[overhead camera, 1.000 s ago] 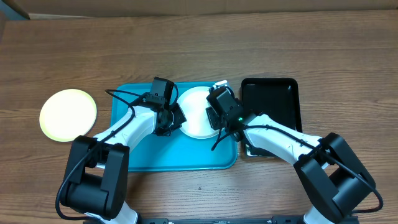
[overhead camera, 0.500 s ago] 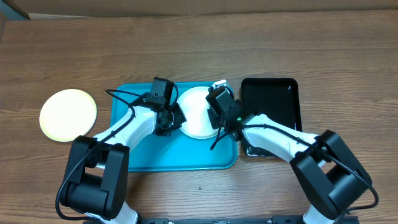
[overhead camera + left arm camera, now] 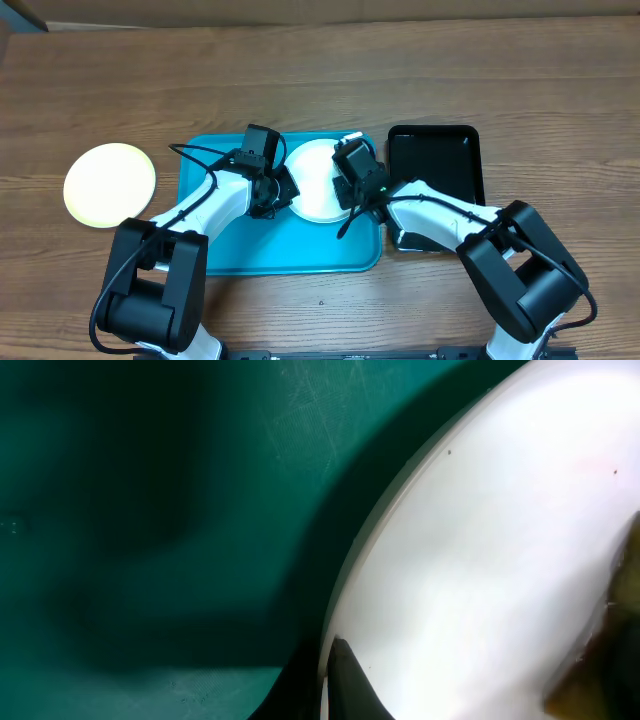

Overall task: Clean dirty plates on tray and stack at the side
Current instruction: 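Scrub the white plate with the sponge in the right gripper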

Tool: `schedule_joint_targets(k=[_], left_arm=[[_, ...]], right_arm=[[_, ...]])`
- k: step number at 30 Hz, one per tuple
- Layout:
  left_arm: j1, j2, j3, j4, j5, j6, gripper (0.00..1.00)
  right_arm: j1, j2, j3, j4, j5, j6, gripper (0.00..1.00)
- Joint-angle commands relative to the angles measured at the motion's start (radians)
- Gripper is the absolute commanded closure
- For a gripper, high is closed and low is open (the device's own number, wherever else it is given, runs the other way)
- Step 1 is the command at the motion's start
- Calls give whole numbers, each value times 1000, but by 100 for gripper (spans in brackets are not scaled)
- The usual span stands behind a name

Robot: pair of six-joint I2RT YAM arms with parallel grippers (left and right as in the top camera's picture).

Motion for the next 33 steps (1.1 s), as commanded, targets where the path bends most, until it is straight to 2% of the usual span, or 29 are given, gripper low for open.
schedule_joint_targets(k=[1,8,11,18,20,25,33], left_arm=[[-14,74,-65,-18,-43,-13,96],[-14,74,-65,-21,-42,-9,96],[-13,74,-65,-23,-43,-5,96],[-13,74,-65,-22,-44,-3,96],[-13,74,-65,-21,-44,-3,96],[-14,74,-65,-18,-42,-3,96],[-14,74,-65,-18,-42,-6,96]], right_arm=[[16,41,-6,-10,-216,93,96],[8,31,11,90,-329,135,96],[-21,-4,55,87,-407,135,96],[-107,-99,89,52,-417,132,96],[-124,-98,87,15,-396,127,96],[-131,-92,56,-82,-197,127,96],[-120,-63,-49,-40,-190,136,96]])
